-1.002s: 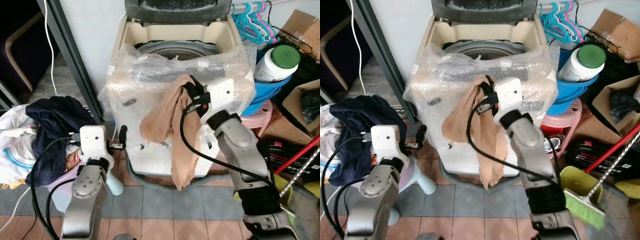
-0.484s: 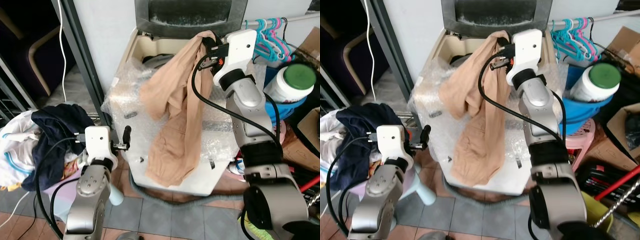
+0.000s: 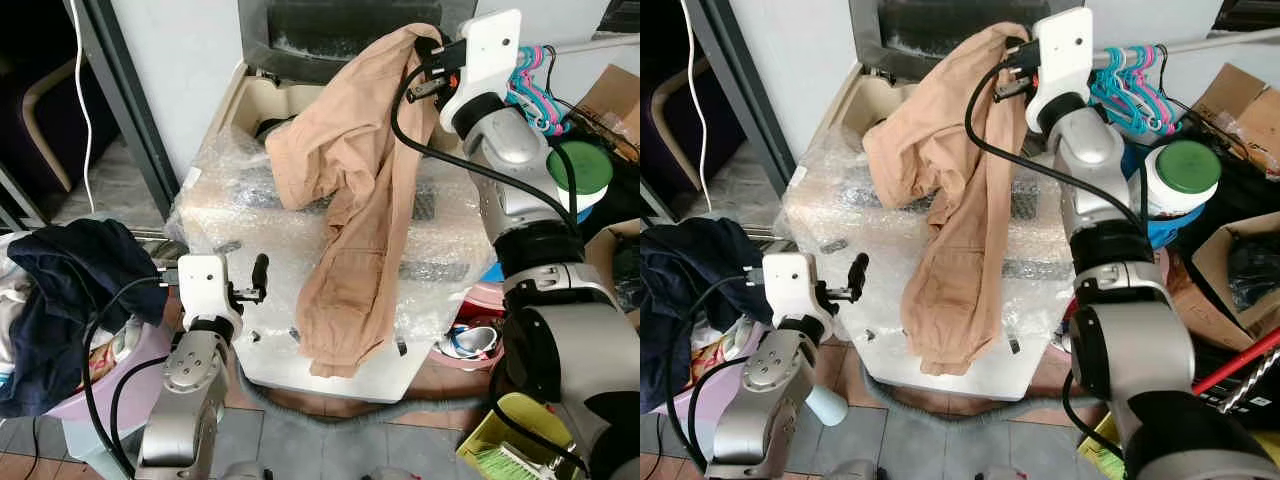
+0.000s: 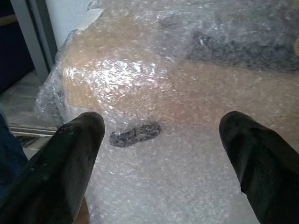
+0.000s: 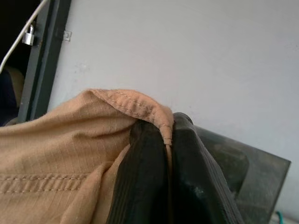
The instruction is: Clothes washing
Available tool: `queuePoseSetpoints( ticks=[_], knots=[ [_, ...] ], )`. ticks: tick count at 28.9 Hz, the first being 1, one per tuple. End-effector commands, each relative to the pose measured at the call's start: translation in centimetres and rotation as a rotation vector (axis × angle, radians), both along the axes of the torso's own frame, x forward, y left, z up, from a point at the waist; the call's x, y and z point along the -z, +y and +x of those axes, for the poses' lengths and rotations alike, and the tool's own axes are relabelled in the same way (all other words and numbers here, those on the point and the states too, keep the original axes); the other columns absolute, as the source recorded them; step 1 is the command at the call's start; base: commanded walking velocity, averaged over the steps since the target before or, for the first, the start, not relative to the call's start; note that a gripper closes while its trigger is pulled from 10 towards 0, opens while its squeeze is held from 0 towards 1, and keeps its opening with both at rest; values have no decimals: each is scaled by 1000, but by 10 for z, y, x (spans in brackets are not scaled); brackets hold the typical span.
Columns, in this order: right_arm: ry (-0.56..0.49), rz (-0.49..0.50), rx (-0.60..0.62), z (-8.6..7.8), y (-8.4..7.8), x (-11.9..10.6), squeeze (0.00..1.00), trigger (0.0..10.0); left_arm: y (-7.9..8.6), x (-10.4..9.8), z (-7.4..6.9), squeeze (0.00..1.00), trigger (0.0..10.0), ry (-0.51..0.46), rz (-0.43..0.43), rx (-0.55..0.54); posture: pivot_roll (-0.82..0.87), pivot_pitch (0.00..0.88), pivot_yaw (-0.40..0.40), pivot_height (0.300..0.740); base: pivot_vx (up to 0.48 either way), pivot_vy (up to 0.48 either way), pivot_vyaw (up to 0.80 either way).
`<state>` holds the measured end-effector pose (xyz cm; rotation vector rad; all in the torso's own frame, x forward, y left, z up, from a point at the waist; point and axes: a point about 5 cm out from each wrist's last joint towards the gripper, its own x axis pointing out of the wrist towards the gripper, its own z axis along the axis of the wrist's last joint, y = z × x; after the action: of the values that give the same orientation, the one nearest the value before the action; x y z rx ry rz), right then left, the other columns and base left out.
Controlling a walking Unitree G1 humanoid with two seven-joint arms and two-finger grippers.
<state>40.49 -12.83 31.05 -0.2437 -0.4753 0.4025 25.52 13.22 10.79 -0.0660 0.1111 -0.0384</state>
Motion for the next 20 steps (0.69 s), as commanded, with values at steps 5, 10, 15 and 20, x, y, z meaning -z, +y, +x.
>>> queuePoseSetpoints(
  ticks=[5,10,15,20],
  knots=[
    [-255,-2,-40,-9,12,-80,0,10000,7,7,1,0,10000,30,23,-32,-3,0,-1,740,0,0,0],
    [-281,-9,88,-6,0,-90,0,10000,7,6,4,0,10000,26,40,-42,5,0,-11,740,0,0,0],
    [7,-80,238,16,-15,-28,0,10000,7,6,5,0,10000,24,45,-51,15,0,-17,740,0,0,0],
    [580,-91,239,16,-35,89,0,10000,7,7,3,0,10000,29,53,-54,8,0,-19,740,0,0,0]
  ],
)
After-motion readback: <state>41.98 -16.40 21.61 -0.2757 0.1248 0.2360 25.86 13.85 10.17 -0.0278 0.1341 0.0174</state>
